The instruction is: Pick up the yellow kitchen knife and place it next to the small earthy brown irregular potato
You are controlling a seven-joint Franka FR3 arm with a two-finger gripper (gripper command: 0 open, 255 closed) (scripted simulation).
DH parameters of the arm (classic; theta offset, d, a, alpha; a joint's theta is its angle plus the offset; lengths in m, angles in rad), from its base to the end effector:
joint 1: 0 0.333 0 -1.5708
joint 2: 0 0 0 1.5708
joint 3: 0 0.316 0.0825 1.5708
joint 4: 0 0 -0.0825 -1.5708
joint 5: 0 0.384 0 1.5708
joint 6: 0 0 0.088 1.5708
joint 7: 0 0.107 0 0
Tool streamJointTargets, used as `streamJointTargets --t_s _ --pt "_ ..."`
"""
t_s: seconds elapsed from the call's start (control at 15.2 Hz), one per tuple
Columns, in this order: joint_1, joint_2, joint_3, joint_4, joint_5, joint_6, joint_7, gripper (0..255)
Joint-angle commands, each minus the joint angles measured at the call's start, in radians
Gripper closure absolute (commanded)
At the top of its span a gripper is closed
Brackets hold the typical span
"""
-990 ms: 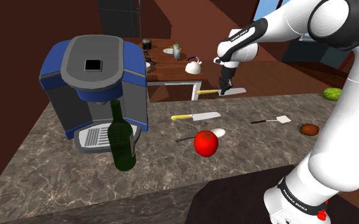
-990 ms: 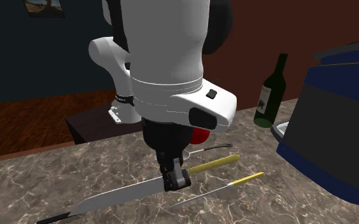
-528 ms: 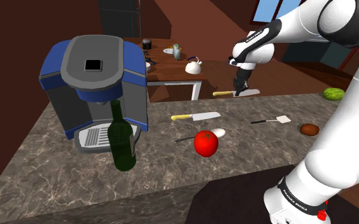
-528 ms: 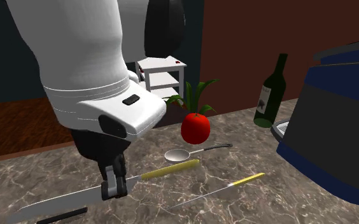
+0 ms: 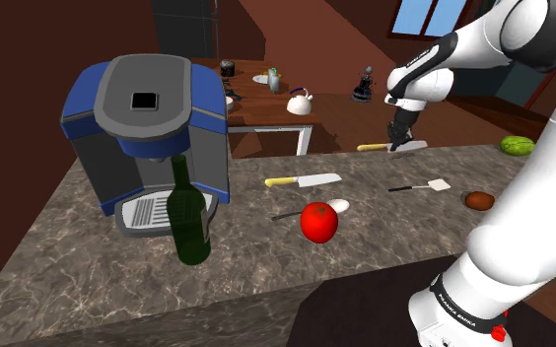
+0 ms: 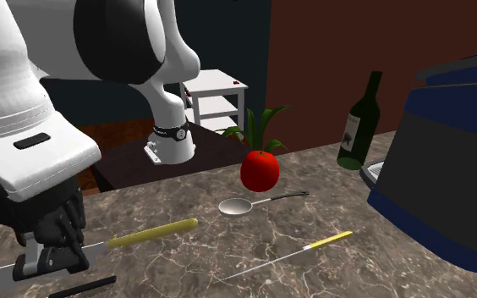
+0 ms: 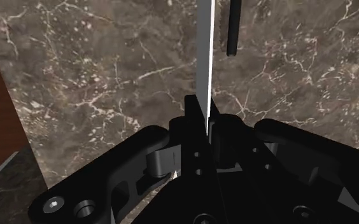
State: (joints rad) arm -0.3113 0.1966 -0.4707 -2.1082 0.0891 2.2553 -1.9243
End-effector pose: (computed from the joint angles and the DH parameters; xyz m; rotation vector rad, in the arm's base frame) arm 0.4062 -0.3940 0.3313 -2.6671 -1.6198 0.0400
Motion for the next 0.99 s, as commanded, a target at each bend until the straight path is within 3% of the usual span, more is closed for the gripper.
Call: streamJointTargets --t_s 0.0,0.92 --pt "-0.030 0.007 -0.017 0.004 0.006 0.001 -0.053 255" --pt "-0.286 0.164 -0.093 0.193 0.111 -0.058 -0.422 255"
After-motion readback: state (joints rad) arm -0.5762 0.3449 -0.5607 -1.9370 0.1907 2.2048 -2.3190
